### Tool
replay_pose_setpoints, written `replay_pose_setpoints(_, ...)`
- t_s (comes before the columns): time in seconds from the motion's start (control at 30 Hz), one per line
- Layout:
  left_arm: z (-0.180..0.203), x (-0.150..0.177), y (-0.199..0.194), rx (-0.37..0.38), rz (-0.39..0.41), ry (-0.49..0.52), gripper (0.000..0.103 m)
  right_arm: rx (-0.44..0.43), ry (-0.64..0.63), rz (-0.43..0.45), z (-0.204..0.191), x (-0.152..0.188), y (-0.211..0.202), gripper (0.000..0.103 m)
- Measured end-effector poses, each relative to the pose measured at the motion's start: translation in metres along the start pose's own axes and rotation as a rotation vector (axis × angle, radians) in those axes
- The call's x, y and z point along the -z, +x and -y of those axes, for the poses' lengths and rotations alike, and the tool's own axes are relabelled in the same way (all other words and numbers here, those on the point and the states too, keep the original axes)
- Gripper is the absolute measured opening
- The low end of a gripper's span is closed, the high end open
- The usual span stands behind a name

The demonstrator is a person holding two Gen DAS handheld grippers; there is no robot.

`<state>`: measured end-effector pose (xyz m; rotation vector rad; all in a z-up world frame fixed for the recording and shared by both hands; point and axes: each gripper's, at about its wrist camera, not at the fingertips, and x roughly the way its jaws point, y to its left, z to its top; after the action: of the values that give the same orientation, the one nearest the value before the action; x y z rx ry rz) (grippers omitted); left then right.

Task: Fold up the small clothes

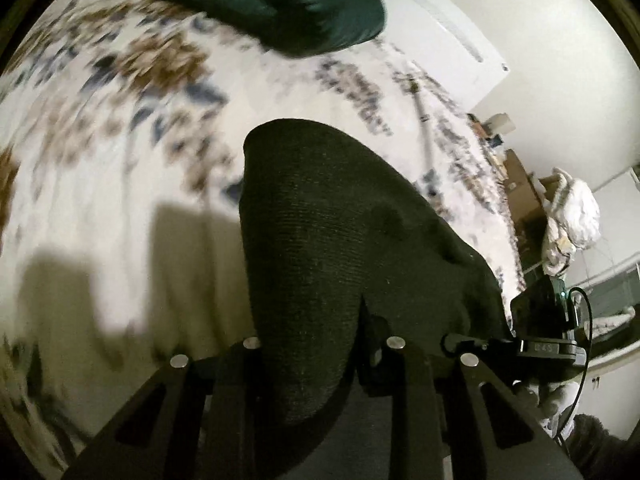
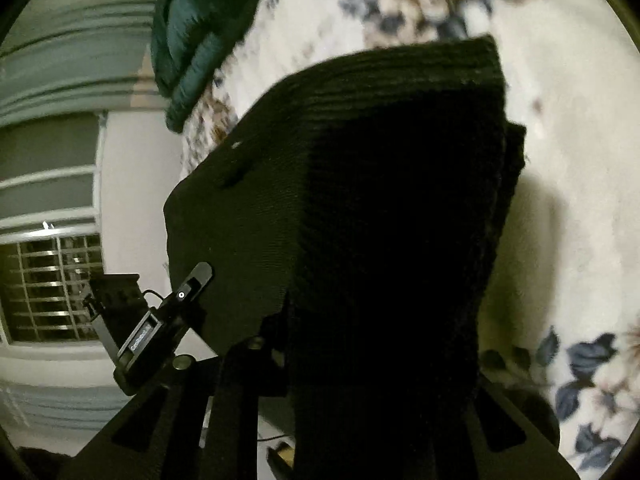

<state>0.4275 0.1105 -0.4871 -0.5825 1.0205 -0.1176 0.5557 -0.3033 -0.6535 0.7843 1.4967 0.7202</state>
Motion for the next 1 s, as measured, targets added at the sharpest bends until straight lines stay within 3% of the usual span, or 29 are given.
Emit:
replay_pose_setpoints(0.17,0.037,-0.060,0.035,0.037,-0.014,0.059,0.022,0.006,0.011,0.105,-0.016,-0.041,-0.050,0.019)
replay_pose_setpoints(0.3,0.066,-0.106,0.087,0.047,-0.038,0.120,0.023,0.039,0.029,0.173,-0.016,-0.092,-0.081,0.019)
replay_pose_setpoints(0.43,0.087,-0.139,0.151,0.011,-0.091,0.188,0.027,0.093,0.069,0.220,-0.001,-0.144,-0.096,0.019)
replay_pose_setpoints(0.57,0.095,-0.147,0.201,-0.093,-0.169,0.235,0.031,0.155,0.124,0.202,0.027,-0.181,-0.091,0.021)
replay_pose_setpoints(0.63,0.099,-0.145,0.207,-0.149,-0.165,0.261,0.038,0.241,0.128,0.182,0.034,-0.188,-0.087,0.034)
replay_pose_setpoints(0.7,0.101,-0.141,0.202,-0.171,-0.146,0.268,0.045,0.334,0.120,0.189,0.032,-0.187,-0.092,0.061)
replay_pose_setpoints(0.77,0.104,-0.137,0.195,-0.226,-0.125,0.287,0.055,0.520,0.085,0.218,0.022,-0.178,-0.105,0.078)
replay_pose_setpoints(0.83,0.109,-0.131,0.182,-0.328,-0.080,0.328,0.078,0.661,0.061,0.262,0.018,-0.167,-0.116,0.087)
replay_pose_setpoints(0.9,0.115,-0.124,0.169,-0.414,-0.049,0.353,0.095,0.789,0.043,0.297,0.008,-0.153,-0.123,0.103)
replay_pose_setpoints(1.0,0.118,-0.119,0.154,-0.452,-0.028,0.349,0.101,0.924,0.015,0.333,-0.003,-0.129,-0.128,0.103)
